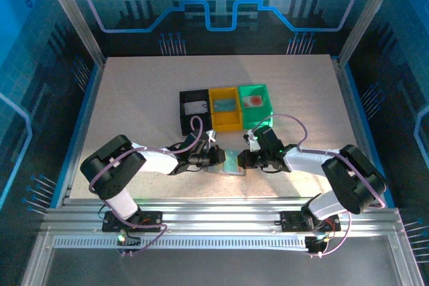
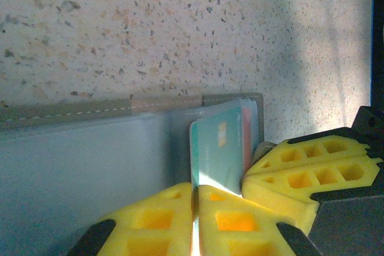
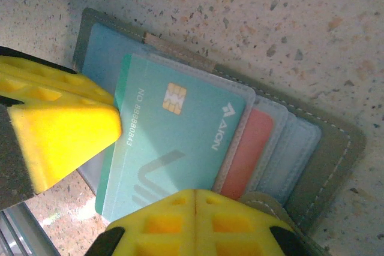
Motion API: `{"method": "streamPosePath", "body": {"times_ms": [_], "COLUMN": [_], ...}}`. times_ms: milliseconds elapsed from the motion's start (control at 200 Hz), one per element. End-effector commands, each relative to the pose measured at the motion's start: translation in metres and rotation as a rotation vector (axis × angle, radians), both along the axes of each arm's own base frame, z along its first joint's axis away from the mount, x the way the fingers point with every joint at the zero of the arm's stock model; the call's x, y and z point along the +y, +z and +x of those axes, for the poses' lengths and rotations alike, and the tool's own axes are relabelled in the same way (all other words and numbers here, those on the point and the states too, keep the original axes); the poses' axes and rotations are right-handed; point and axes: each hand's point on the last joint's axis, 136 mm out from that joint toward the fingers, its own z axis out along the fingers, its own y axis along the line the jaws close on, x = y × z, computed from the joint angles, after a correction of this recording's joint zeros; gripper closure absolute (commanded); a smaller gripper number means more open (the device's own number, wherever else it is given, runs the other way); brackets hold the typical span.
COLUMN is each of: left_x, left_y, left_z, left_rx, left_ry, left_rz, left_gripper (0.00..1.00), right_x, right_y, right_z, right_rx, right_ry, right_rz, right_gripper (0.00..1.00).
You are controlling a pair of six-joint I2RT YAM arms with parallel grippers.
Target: Take the credit cards out of the card holder
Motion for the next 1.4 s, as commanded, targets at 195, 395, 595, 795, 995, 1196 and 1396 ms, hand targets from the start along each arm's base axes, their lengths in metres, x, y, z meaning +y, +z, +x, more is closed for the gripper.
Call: {"method": "streamPosePath", "body": {"times_ms": [195, 395, 595, 795, 995, 1196, 1396], "left_x": [0.006, 0.013, 0.019, 0.02, 0.016, 0.013, 0.004], "left_y": [0.004, 0.01, 0.014, 0.016, 0.013, 0.012, 0.012], "left_z": [-0.001, 0.001, 0.002, 0.002, -0.001, -0.003, -0.01], "left_rx": [-0.008, -0.017, -0.024, -0.023, -0.007, 0.004, 0.007], "left_ry": [0.012, 0.021, 0.024, 0.02, 0.014, 0.011, -0.01], "left_rz": [0.004, 0.006, 0.011, 0.008, -0.014, -0.043, -0.049], "left_gripper": [1.0, 1.0, 1.0, 1.0, 1.0, 1.0, 1.0], "right_x": [0.004, 0.003, 0.002, 0.004, 0.013, 0.018, 0.023], "right_y": [0.0, 0.0, -0.001, 0.0, 0.016, 0.031, 0.037], "right_z": [-0.003, -0.003, -0.003, -0.003, -0.004, -0.006, -0.008], "right_rx": [0.001, 0.002, 0.006, 0.002, -0.054, -0.115, -0.153], "right_ry": [0.028, 0.026, 0.022, 0.027, 0.052, 0.074, 0.091], "right_rz": [-0.008, -0.011, -0.019, -0.01, 0.059, 0.102, 0.113], "right_gripper": [1.0, 1.0, 1.0, 1.0, 1.0, 1.0, 1.0]}}
